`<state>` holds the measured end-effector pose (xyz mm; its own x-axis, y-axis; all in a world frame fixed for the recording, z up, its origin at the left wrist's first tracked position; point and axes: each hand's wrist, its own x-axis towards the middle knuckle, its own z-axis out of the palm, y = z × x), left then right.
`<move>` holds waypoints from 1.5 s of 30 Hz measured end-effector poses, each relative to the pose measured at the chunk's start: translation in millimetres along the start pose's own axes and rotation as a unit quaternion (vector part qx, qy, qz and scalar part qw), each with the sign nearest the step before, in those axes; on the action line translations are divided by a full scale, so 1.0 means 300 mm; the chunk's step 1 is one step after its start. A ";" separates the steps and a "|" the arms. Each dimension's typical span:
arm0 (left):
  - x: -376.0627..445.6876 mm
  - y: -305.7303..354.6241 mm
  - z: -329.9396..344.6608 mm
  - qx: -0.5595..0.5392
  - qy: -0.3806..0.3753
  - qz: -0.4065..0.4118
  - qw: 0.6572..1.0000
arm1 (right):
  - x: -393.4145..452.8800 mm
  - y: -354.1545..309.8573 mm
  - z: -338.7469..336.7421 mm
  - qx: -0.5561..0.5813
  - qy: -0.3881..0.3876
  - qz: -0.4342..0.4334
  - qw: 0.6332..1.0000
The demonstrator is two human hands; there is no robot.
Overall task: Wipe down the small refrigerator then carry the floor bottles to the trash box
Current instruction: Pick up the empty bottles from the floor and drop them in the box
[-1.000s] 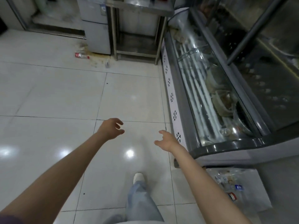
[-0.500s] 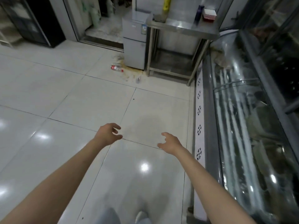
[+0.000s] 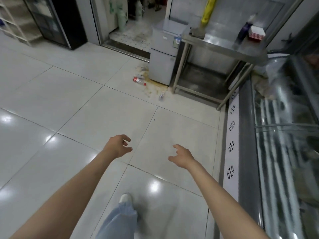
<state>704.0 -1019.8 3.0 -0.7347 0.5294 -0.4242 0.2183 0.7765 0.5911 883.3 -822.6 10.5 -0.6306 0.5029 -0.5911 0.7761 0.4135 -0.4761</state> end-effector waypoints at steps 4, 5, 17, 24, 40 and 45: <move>0.217 0.017 -0.135 0.001 -0.005 0.000 1.000 | 0.173 -0.128 -0.078 0.005 0.012 0.018 1.000; 0.270 0.029 -0.166 -0.002 -0.003 0.003 1.000 | 0.215 -0.154 -0.096 0.009 0.016 0.020 1.000; 0.835 0.250 -0.276 0.021 -0.039 0.022 0.999 | 0.706 -0.344 -0.358 0.028 0.015 0.024 0.999; 1.195 0.463 -0.322 0.046 -0.035 0.019 0.998 | 1.072 -0.409 -0.651 0.028 0.020 0.000 0.999; 1.937 0.529 -0.513 0.021 -0.038 -0.023 0.999 | 1.795 -0.744 -0.886 0.006 -0.060 0.015 0.998; 2.248 0.512 -0.643 0.029 -0.069 -0.007 0.997 | 1.999 -0.873 -0.903 0.001 -0.050 0.062 0.997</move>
<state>118.2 -609.5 -60.0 -0.6430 0.5578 -0.5247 0.2489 0.8002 0.5456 300.5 -423.6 -43.0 -0.5266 0.4719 -0.7071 0.8479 0.3510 -0.3972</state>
